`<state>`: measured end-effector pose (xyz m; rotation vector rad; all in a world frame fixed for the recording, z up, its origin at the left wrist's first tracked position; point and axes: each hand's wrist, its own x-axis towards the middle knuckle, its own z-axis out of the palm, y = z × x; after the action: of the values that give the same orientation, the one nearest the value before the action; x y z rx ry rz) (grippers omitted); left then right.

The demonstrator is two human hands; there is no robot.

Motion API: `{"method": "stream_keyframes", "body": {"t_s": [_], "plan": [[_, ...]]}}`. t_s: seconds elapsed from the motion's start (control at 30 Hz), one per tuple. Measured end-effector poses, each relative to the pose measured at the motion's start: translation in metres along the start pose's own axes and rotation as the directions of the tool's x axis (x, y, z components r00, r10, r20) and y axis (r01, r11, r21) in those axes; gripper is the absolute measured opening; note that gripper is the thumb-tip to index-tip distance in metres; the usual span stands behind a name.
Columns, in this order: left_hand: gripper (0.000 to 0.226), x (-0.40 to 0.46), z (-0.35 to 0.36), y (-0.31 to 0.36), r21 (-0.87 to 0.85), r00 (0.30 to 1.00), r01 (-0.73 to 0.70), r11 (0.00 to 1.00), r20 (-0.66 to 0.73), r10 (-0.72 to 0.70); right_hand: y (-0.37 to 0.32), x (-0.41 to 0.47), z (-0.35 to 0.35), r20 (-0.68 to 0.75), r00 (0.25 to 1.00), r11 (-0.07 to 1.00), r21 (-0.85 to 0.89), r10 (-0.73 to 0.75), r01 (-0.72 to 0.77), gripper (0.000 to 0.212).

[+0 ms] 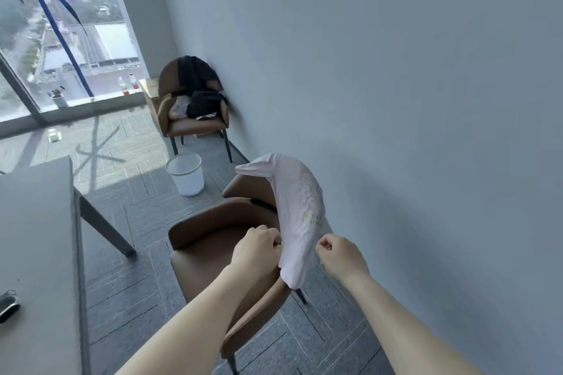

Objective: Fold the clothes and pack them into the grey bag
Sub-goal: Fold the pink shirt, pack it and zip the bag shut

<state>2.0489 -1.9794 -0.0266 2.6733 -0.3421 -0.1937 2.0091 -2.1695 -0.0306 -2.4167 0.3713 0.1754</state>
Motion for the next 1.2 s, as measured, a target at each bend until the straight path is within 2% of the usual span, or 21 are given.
{"method": "stream_keyframes", "body": {"t_s": [0.17, 0.3, 0.43, 0.57, 0.7, 0.8, 0.9, 1.0, 1.1, 1.17, 1.2], "plan": [[0.025, 0.049, 0.002, 0.003, -0.059, 0.99, 0.139, 0.988, 0.003, -0.139, -0.004, 0.072, -0.018, 0.074, 0.995, 0.997, -0.022, -0.068, 0.07, 0.021], [0.027, 0.103, 0.005, -0.014, -0.117, 0.972, 0.232, 0.966, 0.006, -0.233, -0.016, 0.136, -0.012, 0.131, 0.987, 0.992, -0.073, -0.089, 0.099, 0.031], [0.029, 0.171, 0.011, -0.03, -0.255, 0.952, 0.302, 0.918, 0.03, -0.305, -0.026, 0.198, -0.004, 0.087, 0.993, 0.993, -0.081, -0.082, 0.089, 0.04], [0.036, 0.232, 0.03, -0.041, -0.415, 0.921, 0.388, 0.823, 0.149, -0.359, -0.025, 0.262, -0.001, 0.066, 0.998, 0.996, -0.09, -0.008, 0.014, 0.049], [0.043, 0.288, 0.049, -0.049, -0.536, 0.88, 0.472, 0.699, 0.245, -0.407, -0.015, 0.322, 0.01, 0.075, 0.995, 0.992, -0.111, 0.063, -0.054, 0.054], [0.024, 0.33, 0.071, -0.059, -0.611, 0.84, 0.535, 0.583, 0.311, -0.445, -0.008, 0.36, 0.023, 0.12, 0.989, 0.98, -0.19, 0.084, -0.06, 0.06], [0.021, 0.368, 0.094, -0.069, -0.705, 0.779, 0.597, 0.383, 0.396, -0.486, 0.0, 0.385, 0.034, 0.167, 0.979, 0.963, -0.262, 0.115, -0.068, 0.062], [0.032, 0.397, 0.113, -0.075, -0.754, 0.744, 0.615, 0.232, 0.456, -0.488, 0.013, 0.393, 0.039, 0.156, 0.979, 0.949, -0.306, 0.133, -0.08, 0.054], [0.064, 0.416, 0.131, -0.081, -0.771, 0.707, 0.632, 0.076, 0.534, -0.463, 0.026, 0.392, 0.039, 0.131, 0.978, 0.942, -0.315, 0.16, -0.112, 0.032], [0.071, 0.423, 0.138, -0.079, -0.764, 0.683, 0.645, 0.026, 0.561, -0.468, 0.033, 0.392, 0.037, 0.111, 0.982, 0.954, -0.277, 0.153, -0.117, 0.017], [0.071, 0.425, 0.14, -0.077, -0.751, 0.665, 0.66, 0.03, 0.566, -0.487, 0.034, 0.391, 0.035, 0.111, 0.984, 0.959, -0.262, 0.138, -0.105, 0.017]]}}
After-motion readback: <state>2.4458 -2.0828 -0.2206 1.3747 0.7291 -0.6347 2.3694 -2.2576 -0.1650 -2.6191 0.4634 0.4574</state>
